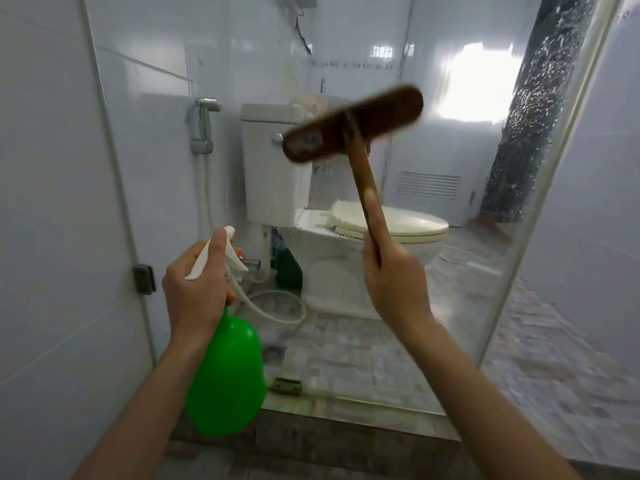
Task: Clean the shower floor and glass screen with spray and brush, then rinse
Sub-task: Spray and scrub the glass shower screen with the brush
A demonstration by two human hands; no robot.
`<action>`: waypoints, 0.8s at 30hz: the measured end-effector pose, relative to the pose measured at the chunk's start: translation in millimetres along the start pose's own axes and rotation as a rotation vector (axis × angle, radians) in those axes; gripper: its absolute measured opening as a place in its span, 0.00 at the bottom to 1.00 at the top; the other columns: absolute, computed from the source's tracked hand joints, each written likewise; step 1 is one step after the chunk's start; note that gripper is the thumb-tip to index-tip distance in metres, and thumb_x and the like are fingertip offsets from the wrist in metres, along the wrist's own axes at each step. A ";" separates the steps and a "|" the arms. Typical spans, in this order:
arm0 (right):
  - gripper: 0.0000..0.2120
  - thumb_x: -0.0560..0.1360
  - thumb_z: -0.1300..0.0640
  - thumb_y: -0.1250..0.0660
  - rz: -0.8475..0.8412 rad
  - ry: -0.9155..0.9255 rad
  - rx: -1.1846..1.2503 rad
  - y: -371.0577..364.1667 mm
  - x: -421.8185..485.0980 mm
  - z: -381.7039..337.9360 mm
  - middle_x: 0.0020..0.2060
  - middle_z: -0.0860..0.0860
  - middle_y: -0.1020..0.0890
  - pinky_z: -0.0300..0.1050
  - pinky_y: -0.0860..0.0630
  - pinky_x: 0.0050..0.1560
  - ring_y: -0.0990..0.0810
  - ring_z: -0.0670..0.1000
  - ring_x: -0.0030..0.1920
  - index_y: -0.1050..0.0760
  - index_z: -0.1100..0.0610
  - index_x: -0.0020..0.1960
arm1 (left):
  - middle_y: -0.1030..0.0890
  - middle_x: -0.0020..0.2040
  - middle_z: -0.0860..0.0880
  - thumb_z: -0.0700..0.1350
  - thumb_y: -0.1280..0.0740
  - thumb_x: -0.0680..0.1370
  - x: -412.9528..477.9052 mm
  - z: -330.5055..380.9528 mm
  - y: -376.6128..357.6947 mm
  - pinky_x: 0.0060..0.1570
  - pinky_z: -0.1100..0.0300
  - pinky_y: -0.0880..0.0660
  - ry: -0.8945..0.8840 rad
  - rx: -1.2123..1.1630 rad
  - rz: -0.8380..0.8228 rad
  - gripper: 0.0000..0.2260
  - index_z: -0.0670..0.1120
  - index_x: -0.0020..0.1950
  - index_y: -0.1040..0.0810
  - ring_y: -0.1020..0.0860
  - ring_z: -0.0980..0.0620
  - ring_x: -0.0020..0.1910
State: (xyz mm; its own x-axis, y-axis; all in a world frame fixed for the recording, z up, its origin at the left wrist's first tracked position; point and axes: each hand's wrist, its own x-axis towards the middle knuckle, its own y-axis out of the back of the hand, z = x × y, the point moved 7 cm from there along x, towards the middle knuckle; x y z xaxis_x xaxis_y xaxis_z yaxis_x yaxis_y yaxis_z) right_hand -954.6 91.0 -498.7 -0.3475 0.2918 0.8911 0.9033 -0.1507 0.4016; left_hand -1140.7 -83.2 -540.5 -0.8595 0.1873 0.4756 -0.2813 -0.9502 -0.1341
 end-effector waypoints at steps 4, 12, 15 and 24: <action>0.26 0.82 0.54 0.47 -0.025 0.031 -0.002 -22.6 3.9 3.4 0.27 0.52 0.27 0.43 0.26 0.23 0.31 0.49 0.22 0.52 0.48 0.78 | 0.15 0.40 0.46 0.58 0.39 0.81 7.1 4.3 20.0 0.27 0.57 0.29 0.000 -0.026 0.040 0.15 0.56 0.40 0.18 0.30 0.55 0.19; 0.33 0.82 0.56 0.44 -0.152 0.187 -0.072 -72.5 -17.8 -33.7 0.28 0.48 0.29 0.40 0.26 0.22 0.31 0.46 0.21 0.61 0.42 0.76 | 0.16 0.37 0.40 0.63 0.38 0.79 22.4 -2.3 61.8 0.29 0.56 0.28 0.001 -0.001 0.144 0.16 0.59 0.38 0.17 0.30 0.52 0.20; 0.38 0.81 0.58 0.40 -0.131 0.198 -0.095 -96.4 34.8 -67.9 0.27 0.51 0.27 0.49 0.23 0.23 0.29 0.50 0.21 0.66 0.41 0.75 | 0.17 0.37 0.36 0.62 0.39 0.79 24.7 -11.2 70.7 0.29 0.55 0.28 0.004 0.025 0.151 0.17 0.56 0.41 0.16 0.30 0.52 0.20; 0.42 0.78 0.62 0.35 -0.144 0.029 -0.002 -103.6 -37.8 -62.6 0.24 0.49 0.31 0.41 0.29 0.18 0.33 0.47 0.19 0.61 0.41 0.77 | 0.22 0.24 0.51 0.56 0.38 0.81 29.9 -18.2 106.3 0.19 0.67 0.34 0.026 0.056 0.202 0.15 0.54 0.41 0.17 0.32 0.56 0.18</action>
State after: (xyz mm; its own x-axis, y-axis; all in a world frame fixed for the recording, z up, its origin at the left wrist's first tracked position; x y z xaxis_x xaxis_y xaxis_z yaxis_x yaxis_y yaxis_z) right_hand -1050.8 36.5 -560.8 -0.4807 0.2830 0.8300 0.8431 -0.1109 0.5262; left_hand -1204.1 -174.1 -556.4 -0.9068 -0.0031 0.4216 -0.0782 -0.9814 -0.1754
